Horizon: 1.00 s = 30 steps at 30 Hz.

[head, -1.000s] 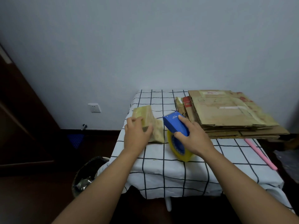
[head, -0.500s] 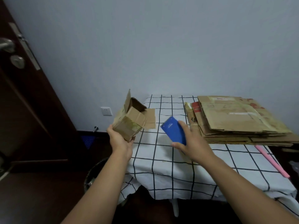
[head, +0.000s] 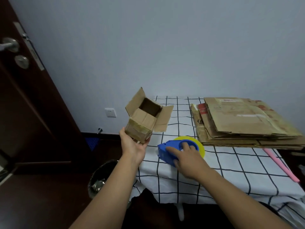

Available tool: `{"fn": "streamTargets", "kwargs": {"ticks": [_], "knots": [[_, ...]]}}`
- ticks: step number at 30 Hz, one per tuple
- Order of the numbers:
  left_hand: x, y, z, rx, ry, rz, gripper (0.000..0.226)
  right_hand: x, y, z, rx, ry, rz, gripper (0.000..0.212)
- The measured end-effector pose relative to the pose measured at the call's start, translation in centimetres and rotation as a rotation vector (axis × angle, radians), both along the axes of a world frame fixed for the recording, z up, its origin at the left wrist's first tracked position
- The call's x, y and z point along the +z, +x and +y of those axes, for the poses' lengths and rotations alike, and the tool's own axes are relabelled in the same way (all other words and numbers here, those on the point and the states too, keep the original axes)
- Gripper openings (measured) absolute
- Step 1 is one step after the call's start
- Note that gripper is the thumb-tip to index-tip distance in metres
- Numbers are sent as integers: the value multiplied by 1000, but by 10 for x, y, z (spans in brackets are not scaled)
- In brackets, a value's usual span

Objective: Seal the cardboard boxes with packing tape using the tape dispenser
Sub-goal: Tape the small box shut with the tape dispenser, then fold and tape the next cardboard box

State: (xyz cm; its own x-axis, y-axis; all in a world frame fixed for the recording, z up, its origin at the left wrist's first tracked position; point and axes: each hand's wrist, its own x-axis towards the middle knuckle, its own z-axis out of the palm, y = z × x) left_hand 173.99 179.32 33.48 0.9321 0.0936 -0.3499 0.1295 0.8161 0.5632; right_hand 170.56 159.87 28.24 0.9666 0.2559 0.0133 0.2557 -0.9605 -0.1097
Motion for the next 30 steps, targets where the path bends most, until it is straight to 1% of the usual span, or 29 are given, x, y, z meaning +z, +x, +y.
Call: {"fn": "streamTargets", "kwargs": {"ticks": [2, 4, 6, 7, 8, 9, 10, 12, 13, 14, 16, 17, 19, 22, 23, 25, 26, 28, 30], "knots": [[1, 0, -6, -75, -8, 14, 46, 25, 9, -7, -50, 275, -57, 50], [5, 0, -11, -171, 11, 32, 49, 52, 19, -14, -164, 656, -119, 43], [7, 2, -14, -264, 82, 45, 54, 79, 24, -19, -240, 1069, -133, 30], [8, 3, -15, -301, 128, 49, 56, 90, 27, -22, -258, 1219, -138, 25], [10, 5, -16, -329, 179, 55, 57, 100, 29, -25, -267, 1320, -117, 24], [11, 8, -16, -349, 236, 64, 58, 108, 31, -28, -251, 1379, -60, 27], [11, 10, -17, -367, 297, 73, 58, 115, 33, -31, -218, 1365, 12, 32], [11, 12, -18, -405, 401, 106, 62, 124, 35, -34, -152, 1187, 134, 44], [10, 13, -19, -412, 441, 138, 65, 126, 35, -36, -151, 1096, 173, 49], [10, 13, -20, -408, 487, 170, 68, 127, 34, -36, -169, 1033, 205, 54], [11, 14, -22, -361, 639, 215, 67, 125, 35, -37, -205, 936, 235, 65], [11, 16, -23, -324, 715, 229, 65, 124, 34, -35, -223, 894, 229, 65], [12, 23, -26, -245, 809, 245, 59, 119, 36, -32, -272, 845, 175, 52], [15, 29, -29, -144, 957, 234, 51, 111, 41, -31, -354, 873, 89, 19], [17, 30, -28, -121, 1020, 229, 50, 109, 41, -32, -382, 889, 67, 15], [23, 28, -23, -123, 1097, 199, 52, 107, 41, -36, -435, 922, 32, 14], [28, 25, -22, -164, 1099, 169, 57, 107, 39, -38, -450, 960, 27, 13], [39, 18, -19, -328, 1094, 84, 71, 107, 36, -41, -459, 1067, 54, 10], [50, 9, -20, -506, 1153, -26, 75, 106, 32, -40, -447, 1098, 71, 12]]}}
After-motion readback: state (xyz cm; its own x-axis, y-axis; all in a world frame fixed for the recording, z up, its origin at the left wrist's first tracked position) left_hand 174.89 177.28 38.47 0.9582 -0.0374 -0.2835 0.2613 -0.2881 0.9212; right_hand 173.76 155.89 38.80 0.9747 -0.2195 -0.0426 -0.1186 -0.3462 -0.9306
